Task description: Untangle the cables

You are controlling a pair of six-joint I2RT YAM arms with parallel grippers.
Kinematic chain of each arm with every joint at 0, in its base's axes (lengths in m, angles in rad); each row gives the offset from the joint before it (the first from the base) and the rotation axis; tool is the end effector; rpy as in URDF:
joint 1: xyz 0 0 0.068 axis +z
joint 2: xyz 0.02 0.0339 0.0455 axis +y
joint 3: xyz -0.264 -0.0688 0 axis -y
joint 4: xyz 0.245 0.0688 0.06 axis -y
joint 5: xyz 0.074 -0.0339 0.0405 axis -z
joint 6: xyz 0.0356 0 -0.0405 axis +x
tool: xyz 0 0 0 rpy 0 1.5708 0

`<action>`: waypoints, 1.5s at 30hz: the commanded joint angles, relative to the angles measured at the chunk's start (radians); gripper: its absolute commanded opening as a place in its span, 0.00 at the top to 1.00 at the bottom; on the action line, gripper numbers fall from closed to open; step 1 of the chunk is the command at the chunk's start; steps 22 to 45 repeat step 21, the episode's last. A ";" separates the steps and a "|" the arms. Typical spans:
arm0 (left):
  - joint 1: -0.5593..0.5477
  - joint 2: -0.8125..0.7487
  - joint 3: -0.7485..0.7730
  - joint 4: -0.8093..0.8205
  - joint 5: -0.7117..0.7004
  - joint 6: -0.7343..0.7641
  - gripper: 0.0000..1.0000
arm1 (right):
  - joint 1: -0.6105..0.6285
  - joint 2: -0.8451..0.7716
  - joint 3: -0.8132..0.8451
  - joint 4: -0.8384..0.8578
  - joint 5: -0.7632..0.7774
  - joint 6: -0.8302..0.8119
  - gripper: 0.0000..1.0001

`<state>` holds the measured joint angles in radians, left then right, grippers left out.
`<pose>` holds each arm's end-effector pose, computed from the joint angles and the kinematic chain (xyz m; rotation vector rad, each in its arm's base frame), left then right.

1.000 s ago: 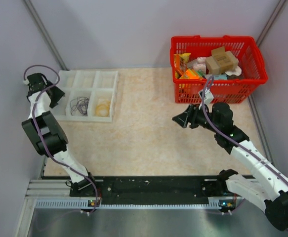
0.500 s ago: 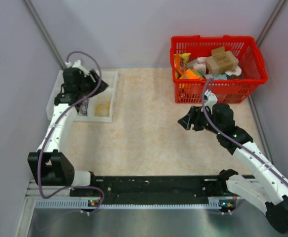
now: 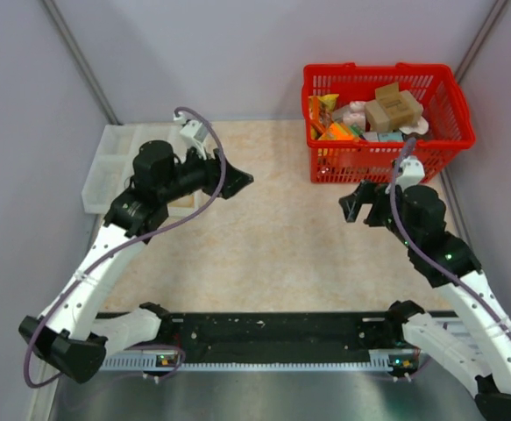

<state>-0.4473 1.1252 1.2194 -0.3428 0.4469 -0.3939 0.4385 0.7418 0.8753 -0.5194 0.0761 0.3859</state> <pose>0.2163 -0.1208 0.4084 0.3828 1.8723 -0.9881 0.1475 0.0662 0.3427 -0.0014 1.9848 0.4659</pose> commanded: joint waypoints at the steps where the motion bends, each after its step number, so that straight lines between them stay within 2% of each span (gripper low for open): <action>1: -0.007 -0.125 0.038 0.064 0.041 0.053 0.34 | 0.005 -0.074 0.094 -0.001 0.073 -0.030 0.06; 8: -0.007 -0.292 0.025 0.082 -0.013 0.099 0.30 | 0.006 -0.168 0.180 0.001 0.036 -0.013 0.04; 15: -0.005 -0.369 -0.014 0.134 -0.088 0.102 0.28 | 0.005 -0.171 0.234 0.002 -0.013 -0.058 0.02; 19: -0.007 -0.355 -0.006 0.133 -0.070 0.089 0.28 | 0.005 -0.168 0.249 -0.002 -0.068 -0.079 0.01; 21: -0.007 -0.354 -0.001 0.134 -0.073 0.089 0.28 | 0.006 -0.192 0.241 0.041 -0.070 -0.087 0.01; 45: -0.007 -0.354 -0.001 0.134 -0.073 0.089 0.28 | 0.006 -0.192 0.241 0.041 -0.070 -0.087 0.01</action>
